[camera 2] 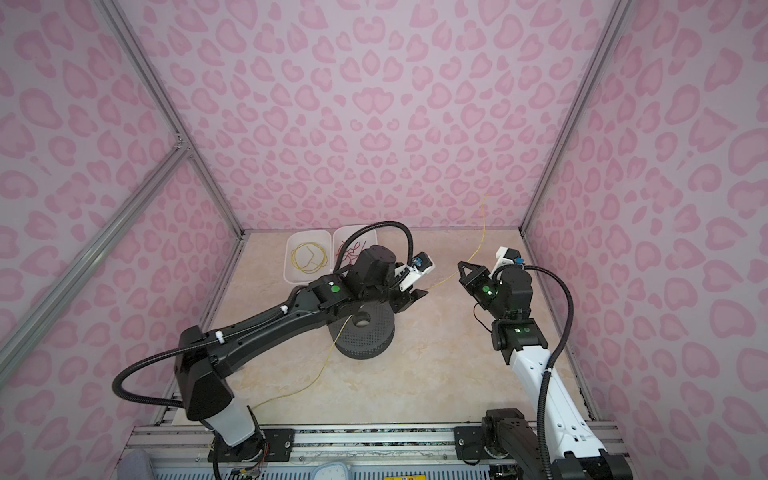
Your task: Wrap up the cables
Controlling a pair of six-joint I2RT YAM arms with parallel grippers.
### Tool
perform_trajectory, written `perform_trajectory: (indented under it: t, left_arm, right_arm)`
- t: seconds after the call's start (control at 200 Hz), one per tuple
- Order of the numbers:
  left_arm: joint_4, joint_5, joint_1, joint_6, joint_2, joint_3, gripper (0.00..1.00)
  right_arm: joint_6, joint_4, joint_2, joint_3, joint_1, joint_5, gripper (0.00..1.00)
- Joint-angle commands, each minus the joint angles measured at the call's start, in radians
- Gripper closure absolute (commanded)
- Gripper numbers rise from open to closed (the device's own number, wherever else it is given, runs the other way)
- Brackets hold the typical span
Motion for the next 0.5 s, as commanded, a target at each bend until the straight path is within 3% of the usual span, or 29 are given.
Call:
perform_trajectory:
  t: [0.0,0.15,0.185,0.365,0.5]
  left_arm:
    - [-0.017,-0.114,-0.001,-0.065,-0.124,-0.099,0.4]
    - [-0.068,-0.245,0.013,-0.178,-0.332,-0.319,0.27]
    - [-0.094,-0.269,0.019,-0.215,-0.375,-0.362,0.17]
    - [-0.262,-0.321,0.056,-0.363,-0.554,-0.514,0.15]
    - [-0.365,-0.298,0.064,-0.423,-0.621,-0.567,0.12]
  right_arm:
    - [-0.004,0.022,0.007,0.018,-0.021,-0.022,1.0]
    - [0.003,0.034,0.032,0.035,-0.044,-0.033,1.0]
    - [0.005,0.04,0.038,0.04,-0.048,-0.035,1.0]
    - [0.004,0.064,0.072,0.047,-0.052,-0.029,1.0]
    - [0.009,0.076,0.105,0.062,-0.053,-0.043,1.0]
